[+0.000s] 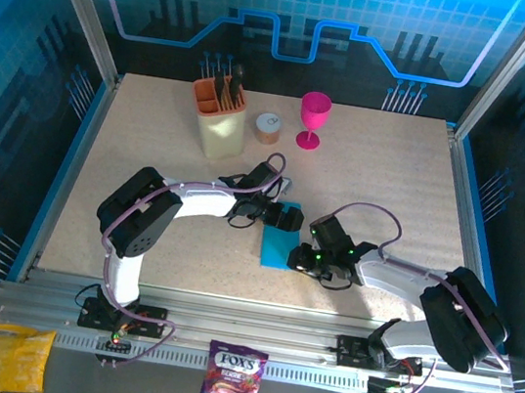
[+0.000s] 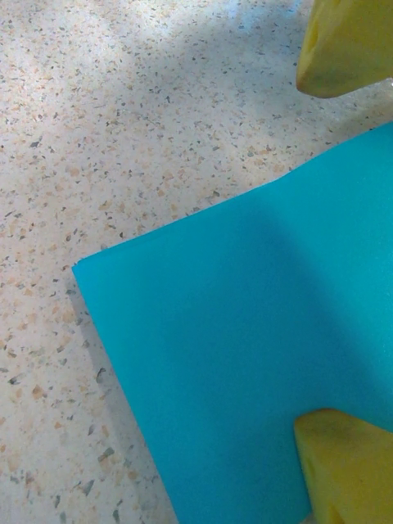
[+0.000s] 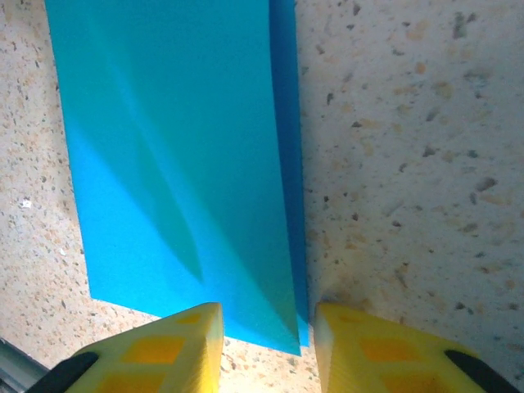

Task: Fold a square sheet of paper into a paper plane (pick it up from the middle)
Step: Fold the triangle a second time at the center of the table.

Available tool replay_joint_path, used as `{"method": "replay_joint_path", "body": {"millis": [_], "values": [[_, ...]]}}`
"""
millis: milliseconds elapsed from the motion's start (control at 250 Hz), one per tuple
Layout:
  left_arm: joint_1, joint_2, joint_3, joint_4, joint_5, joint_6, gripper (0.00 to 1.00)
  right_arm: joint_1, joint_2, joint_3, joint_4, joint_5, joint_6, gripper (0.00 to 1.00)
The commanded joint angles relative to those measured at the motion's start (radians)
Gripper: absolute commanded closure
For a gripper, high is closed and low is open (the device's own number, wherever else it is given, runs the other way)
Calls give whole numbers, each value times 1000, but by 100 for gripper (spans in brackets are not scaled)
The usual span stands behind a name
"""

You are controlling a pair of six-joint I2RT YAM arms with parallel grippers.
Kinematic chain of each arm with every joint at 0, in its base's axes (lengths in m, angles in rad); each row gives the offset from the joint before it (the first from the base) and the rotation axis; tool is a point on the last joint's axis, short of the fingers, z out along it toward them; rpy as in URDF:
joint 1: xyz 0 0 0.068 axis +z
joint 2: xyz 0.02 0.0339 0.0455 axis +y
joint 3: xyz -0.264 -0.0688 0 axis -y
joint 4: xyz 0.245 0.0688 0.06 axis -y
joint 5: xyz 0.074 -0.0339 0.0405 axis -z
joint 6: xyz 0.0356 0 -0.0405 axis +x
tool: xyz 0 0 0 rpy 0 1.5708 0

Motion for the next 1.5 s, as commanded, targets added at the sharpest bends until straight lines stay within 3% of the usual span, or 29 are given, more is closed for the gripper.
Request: {"method": "replay_joint_path", "body": {"millis": [0, 887, 1498], "values": [[10, 23, -39, -50, 11, -24, 0, 11, 5, 28, 18, -21, 0, 66], [10, 24, -35, -56, 18, -25, 0, -67, 39, 38, 114, -74, -23, 65], [9, 24, -23, -63, 27, -25, 0, -158, 168, 94, 209, -178, -53, 67]]}}
